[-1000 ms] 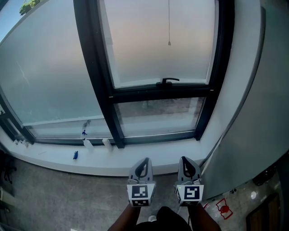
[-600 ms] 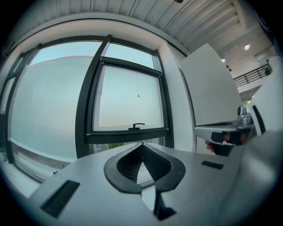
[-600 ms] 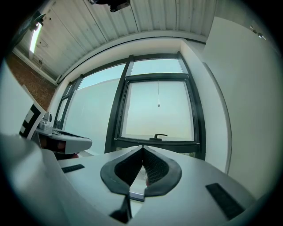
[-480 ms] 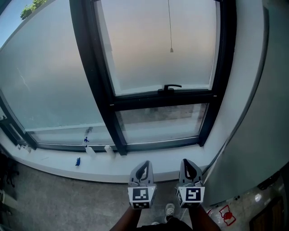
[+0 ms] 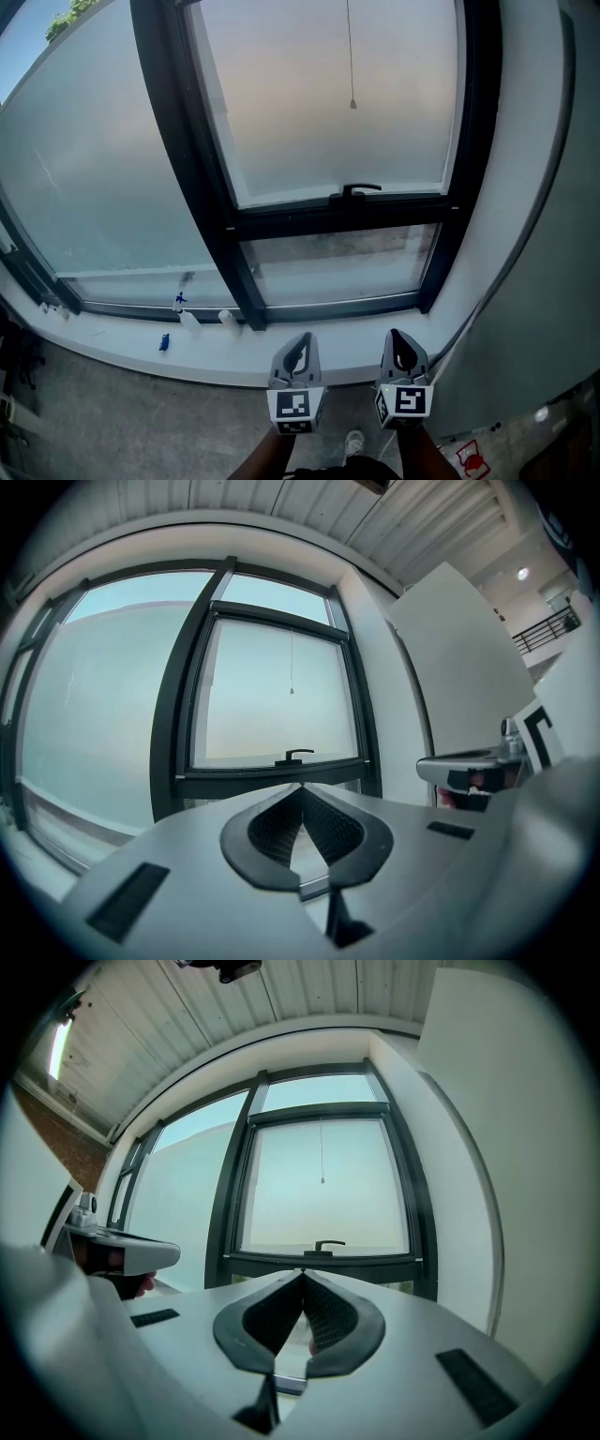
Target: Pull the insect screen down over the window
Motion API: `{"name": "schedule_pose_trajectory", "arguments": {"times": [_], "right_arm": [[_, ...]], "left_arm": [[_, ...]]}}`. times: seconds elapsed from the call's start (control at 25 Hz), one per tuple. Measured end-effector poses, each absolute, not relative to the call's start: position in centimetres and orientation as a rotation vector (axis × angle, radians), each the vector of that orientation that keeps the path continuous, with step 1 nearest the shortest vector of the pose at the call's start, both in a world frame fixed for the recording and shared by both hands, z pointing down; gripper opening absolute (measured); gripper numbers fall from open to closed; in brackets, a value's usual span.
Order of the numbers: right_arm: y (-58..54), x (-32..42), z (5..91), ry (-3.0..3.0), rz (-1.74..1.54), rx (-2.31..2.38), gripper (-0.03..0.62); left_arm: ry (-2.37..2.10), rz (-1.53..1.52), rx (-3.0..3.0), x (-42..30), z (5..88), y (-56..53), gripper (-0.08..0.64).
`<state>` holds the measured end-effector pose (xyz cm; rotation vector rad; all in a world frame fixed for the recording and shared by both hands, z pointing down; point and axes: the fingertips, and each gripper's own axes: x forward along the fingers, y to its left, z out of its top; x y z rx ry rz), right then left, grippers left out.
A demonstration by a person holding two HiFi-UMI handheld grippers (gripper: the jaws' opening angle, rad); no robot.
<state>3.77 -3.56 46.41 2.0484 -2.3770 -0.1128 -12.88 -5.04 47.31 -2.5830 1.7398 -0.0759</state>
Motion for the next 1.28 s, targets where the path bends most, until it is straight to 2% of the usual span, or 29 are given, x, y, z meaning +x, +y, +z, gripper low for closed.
{"name": "schedule_pose_trajectory", "arguments": {"times": [1.28], "right_arm": [[-16.8,8.0,46.1,-2.456,-0.145,1.923,0.003]], "left_arm": [[1.921,-0.098,-2.475,-9.1,46.8,-17.4,0.003]]}}
